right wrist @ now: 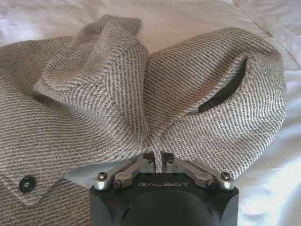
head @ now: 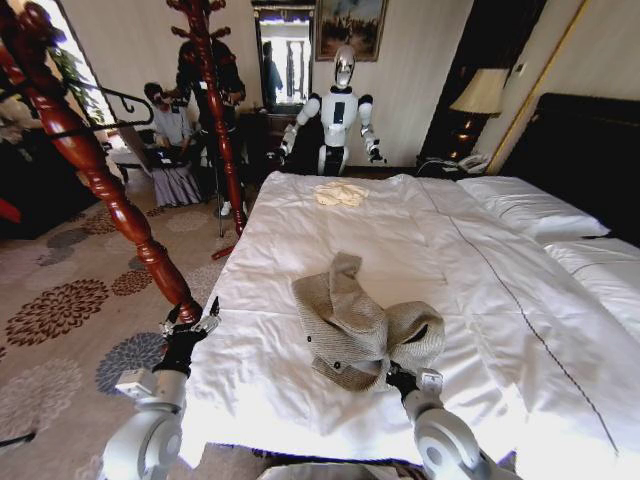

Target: Pick up the clothes from the bed and hang them on the clothes hanger.

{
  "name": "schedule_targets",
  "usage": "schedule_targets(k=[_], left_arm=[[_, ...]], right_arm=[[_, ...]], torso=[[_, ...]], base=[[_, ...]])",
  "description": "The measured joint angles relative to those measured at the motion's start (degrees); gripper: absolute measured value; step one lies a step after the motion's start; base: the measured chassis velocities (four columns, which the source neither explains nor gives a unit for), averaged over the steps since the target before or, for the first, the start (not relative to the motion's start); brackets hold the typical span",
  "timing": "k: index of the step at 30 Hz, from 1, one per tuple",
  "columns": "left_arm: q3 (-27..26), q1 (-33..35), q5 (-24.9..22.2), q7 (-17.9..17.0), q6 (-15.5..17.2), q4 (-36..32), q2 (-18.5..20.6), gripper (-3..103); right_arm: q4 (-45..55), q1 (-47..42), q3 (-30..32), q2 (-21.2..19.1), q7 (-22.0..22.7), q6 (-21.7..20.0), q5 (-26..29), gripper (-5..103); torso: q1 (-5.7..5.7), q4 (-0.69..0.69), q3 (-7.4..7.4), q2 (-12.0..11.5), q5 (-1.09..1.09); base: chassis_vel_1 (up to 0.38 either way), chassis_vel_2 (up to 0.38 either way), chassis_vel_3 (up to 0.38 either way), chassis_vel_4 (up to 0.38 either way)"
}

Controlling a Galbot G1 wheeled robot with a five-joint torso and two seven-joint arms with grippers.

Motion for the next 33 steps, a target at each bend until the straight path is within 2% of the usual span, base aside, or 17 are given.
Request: schedule_targets(k=[3, 4, 6, 9, 13, 14, 15, 19, 22, 24, 28, 33], left_arm=[[0.31, -0.03, 0.17, -0.01, 0.00, 0.23, -0.36, 100], [0.31, -0.03, 0.17, -0.01, 0.00, 0.23, -0.36, 100], [0.35, -0.03, 0.19, 0.00, 0.00, 0.24, -0.46, 100], [0.21, -0.04, 0.19, 0.00, -0.01, 0.24, -0.43, 100], [0.13, -0.28, 0.15, -0.02, -0.02, 0.35, -0.43, 100], [0.21, -0.38, 0.16, -0.03, -0.02, 0.48, -0.54, 100], [0.21, -0.38, 0.16, -0.03, -0.02, 0.48, -0.54, 100], [0.56, -0.59, 0.41, -0.02, -0.13, 1.07, -0.91, 100], [0.44, -0.58, 0.43, -0.02, -0.22, 1.25, -0.81, 100], [0.16, -0.55, 0.40, -0.02, -0.25, 1.27, -0.57, 100], [0.01, -0.39, 0.31, -0.02, -0.27, 1.14, -0.34, 100], [0.18, -0.42, 0.27, -0.02, -0.29, 1.10, -0.44, 100]], right_arm=[[-0.50, 0.61, -0.45, 0.01, -0.40, -0.18, -0.73, 21], [-0.50, 0.61, -0.45, 0.01, -0.40, -0.18, -0.73, 21], [-1.15, 0.83, -0.61, 0.00, -0.40, -1.08, -2.20, 33], [-1.43, 0.74, -0.88, -0.08, -0.17, -2.00, -3.21, 37], [-0.85, -0.06, -2.81, -0.15, 0.52, -3.30, -4.62, 60], [-0.87, -0.11, -3.50, -0.05, 0.41, -3.31, -5.48, 60], [-0.87, -0.11, -3.50, -0.05, 0.41, -3.31, -5.48, 60], [-2.70, 0.52, -5.76, 0.77, -1.56, -1.31, -8.85, 82], [-4.30, 1.51, -6.33, 1.29, -2.50, -0.20, -10.99, 88], [-5.41, 2.38, -6.37, 1.65, -2.55, -0.17, -12.21, 97], [-6.69, 2.42, -5.56, 1.57, -2.14, -0.86, -15.73, 100], [-6.87, 1.24, -4.29, 1.09, -1.75, -1.01, -17.35, 101]], torso=[[0.00, 0.01, 0.00, 0.00, 0.00], [0.00, 0.01, 0.00, 0.00, 0.00], [0.00, 0.01, 0.00, 0.00, 0.00], [0.00, 0.00, 0.00, 0.00, 0.00], [0.00, 0.00, 0.00, 0.00, 0.00], [0.00, 0.00, 0.00, 0.00, 0.00], [0.00, 0.00, 0.00, 0.00, 0.00], [0.00, 0.00, 0.00, 0.00, 0.00], [0.00, 0.00, 0.00, 0.00, 0.00], [0.00, 0.01, 0.00, 0.00, 0.00], [0.00, 0.01, 0.00, 0.00, 0.00], [0.00, 0.00, 0.00, 0.00, 0.00]], base=[[0.000, 0.000, 0.000, 0.000], [0.000, 0.000, 0.000, 0.000], [0.000, 0.000, 0.000, 0.000], [0.000, 0.000, 0.000, 0.000], [0.000, 0.000, 0.000, 0.000], [0.000, 0.000, 0.000, 0.000], [0.000, 0.000, 0.000, 0.000], [0.000, 0.000, 0.000, 0.000], [0.000, 0.000, 0.000, 0.000], [0.000, 0.000, 0.000, 0.000], [0.000, 0.000, 0.000, 0.000], [0.000, 0.000, 0.000, 0.000]])
